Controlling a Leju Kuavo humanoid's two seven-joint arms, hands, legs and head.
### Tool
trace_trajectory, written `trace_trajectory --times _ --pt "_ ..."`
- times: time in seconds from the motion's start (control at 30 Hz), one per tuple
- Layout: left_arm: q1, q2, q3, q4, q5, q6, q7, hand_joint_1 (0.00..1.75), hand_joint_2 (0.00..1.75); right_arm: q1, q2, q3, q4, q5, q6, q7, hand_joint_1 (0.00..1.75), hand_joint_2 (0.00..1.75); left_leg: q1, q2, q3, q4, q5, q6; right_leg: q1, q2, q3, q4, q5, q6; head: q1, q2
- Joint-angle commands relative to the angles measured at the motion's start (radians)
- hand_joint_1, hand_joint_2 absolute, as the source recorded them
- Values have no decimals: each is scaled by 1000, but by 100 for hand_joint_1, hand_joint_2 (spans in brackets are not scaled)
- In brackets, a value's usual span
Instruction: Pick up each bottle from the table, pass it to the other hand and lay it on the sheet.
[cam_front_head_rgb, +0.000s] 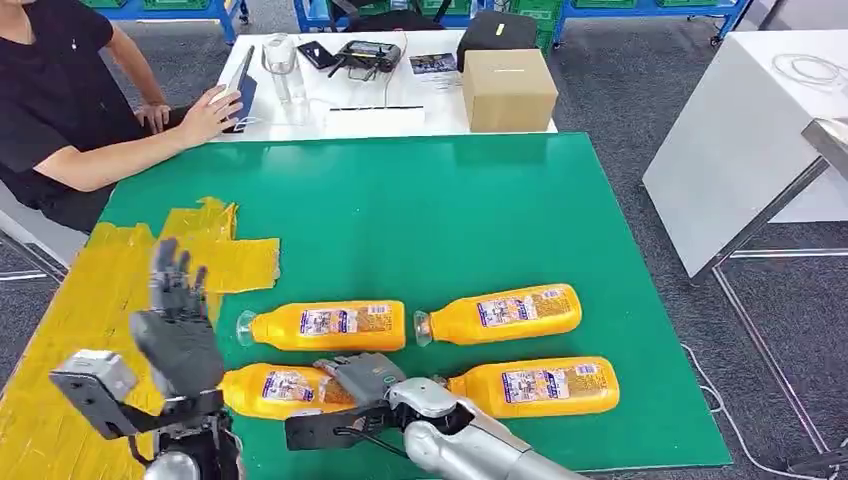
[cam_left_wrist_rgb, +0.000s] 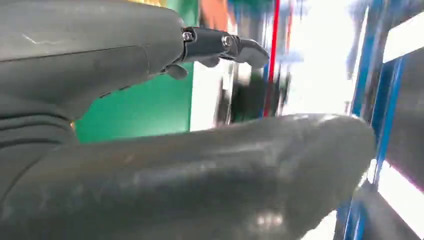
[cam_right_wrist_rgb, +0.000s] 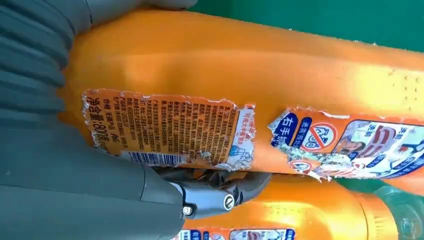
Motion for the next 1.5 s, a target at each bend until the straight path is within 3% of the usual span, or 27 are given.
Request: trace_trajectory --times 0.03,0.27,0.4,0.5,0.6,0.93,0.97,1.03,1.13,1.2,1.3,1.5 --pt "-20 -35 164 -7 66 123 -114 0 0 40 23 22 116 -112 -72 6 175 175 0 -4 -5 -4 4 1 0 -3 -4 -4 3 0 1 0" --pt "-11 -44 171 -28 61 178 -134 0 0 61 23 -12 69 -163 -98 34 175 175 0 -3 -3 -1 3 1 0 -1 -2 -2 2 0 0 0" --pt "46 -91 255 -66 38 207 -189 0 0 98 32 -107 34 -305 -220 -68 175 175 0 -1 -3 -2 2 1 0 1 -1 -2 2 0 0 0" --pt "63 -97 291 -47 32 207 -169 0 0 166 -4 -178 -145 -408 -277 -117 175 175 0 -1 -5 -1 1 1 0 1 6 -1 1 0 0 0" --pt "81 -87 290 -46 53 207 -156 0 0 213 -31 -211 -280 -408 -318 -137 175 175 0 -3 -7 0 1 0 0 -1 5 0 0 0 0 0" --pt "83 -88 288 -44 57 207 -164 0 0 215 -31 -215 -260 -401 -317 -150 175 175 -1 -3 -17 0 1 1 0 -1 -4 0 1 1 0 0" --pt "82 -90 289 -45 65 207 -158 0 175 219 -25 -224 -262 -401 -328 -183 175 175 -1 -4 -17 0 1 1 0 -2 -4 0 1 1 0 0" --pt "85 -78 277 -67 116 196 -140 0 175 247 -10 -261 -371 -443 -334 -226 175 175 -1 -5 -17 0 1 1 0 -2 -4 0 1 1 0 0" --pt "112 -25 232 -51 235 155 1 0 175 312 -28 -298 -531 -429 -358 -228 175 175 0 -4 -20 1 1 1 0 -2 -7 1 0 0 1 0" --pt "148 24 199 -22 408 -34 156 0 175 392 -65 -339 -630 -356 -364 -271 175 175 -1 -4 -19 0 1 0 -1 -3 -6 1 0 0 1 0" --pt "207 81 143 -16 570 -304 242 0 175 474 -117 -387 -751 -316 -293 -332 175 175 -1 -7 -18 -2 1 1 -1 -6 -5 -2 -1 1 0 0" --pt "238 165 36 -14 669 -507 279 0 175 442 -101 -363 -724 -276 -254 -348 175 175 -2 -3 -21 -1 0 1 -1 -2 -9 -1 0 0 0 0"
